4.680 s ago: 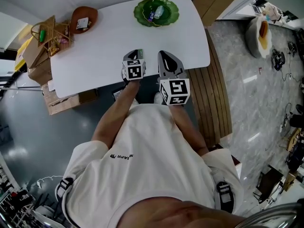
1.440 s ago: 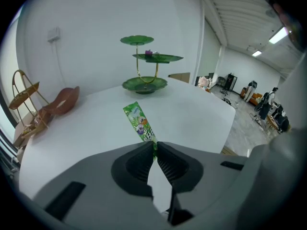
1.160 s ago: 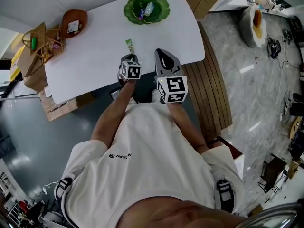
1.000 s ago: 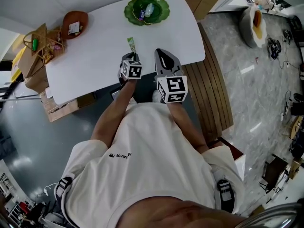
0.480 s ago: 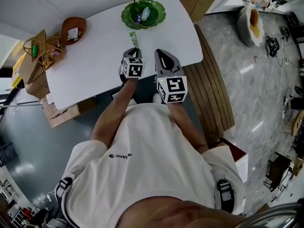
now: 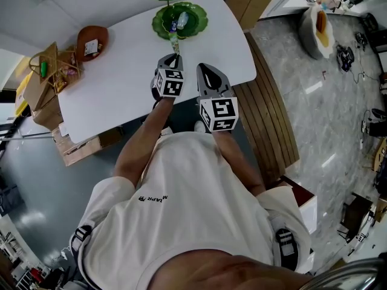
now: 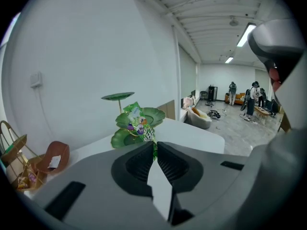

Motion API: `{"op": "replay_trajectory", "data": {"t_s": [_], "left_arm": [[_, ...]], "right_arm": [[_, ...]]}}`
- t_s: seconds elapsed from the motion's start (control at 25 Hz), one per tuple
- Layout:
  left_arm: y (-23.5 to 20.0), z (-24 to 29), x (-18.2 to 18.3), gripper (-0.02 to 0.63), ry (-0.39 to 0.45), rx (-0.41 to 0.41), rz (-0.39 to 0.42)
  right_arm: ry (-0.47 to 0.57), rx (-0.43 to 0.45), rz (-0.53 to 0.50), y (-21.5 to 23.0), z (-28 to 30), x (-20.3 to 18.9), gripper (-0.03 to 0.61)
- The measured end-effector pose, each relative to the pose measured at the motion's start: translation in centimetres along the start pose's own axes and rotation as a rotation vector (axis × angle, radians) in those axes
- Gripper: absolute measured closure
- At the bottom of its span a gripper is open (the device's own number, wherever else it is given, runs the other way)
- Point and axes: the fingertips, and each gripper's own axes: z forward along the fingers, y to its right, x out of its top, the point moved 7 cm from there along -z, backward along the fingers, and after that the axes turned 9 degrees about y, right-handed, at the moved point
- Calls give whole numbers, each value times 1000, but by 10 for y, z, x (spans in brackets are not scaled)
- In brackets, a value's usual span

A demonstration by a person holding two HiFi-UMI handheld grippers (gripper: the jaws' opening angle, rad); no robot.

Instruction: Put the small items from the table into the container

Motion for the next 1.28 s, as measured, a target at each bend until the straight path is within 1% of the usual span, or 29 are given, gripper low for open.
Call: {"op": "replay_trajectory", "data": {"t_s": [0.28,0.4,0.76,1.04,1.16,1.28], "left_arm": [[8,9,28,584,55,-26,36],[13,14,40,584,72,-40,64],[19,34,60,584,85,-68,123],[19,51,65,584,71,-87,167],[20,60,68,584,52,-105,193],[17,74,68,584,19,-126,201]], "right_arm": [[5,-13,-3,7,0,2,572],[9,-18,-6,9,-1,3,572],[13,-45,-8,20,-4,6,572],[17,-56,-11,24,-4,6,572],[20,-68,-12,27,-7,8,572],[17,-75,-13,29,-7,7,572]]}}
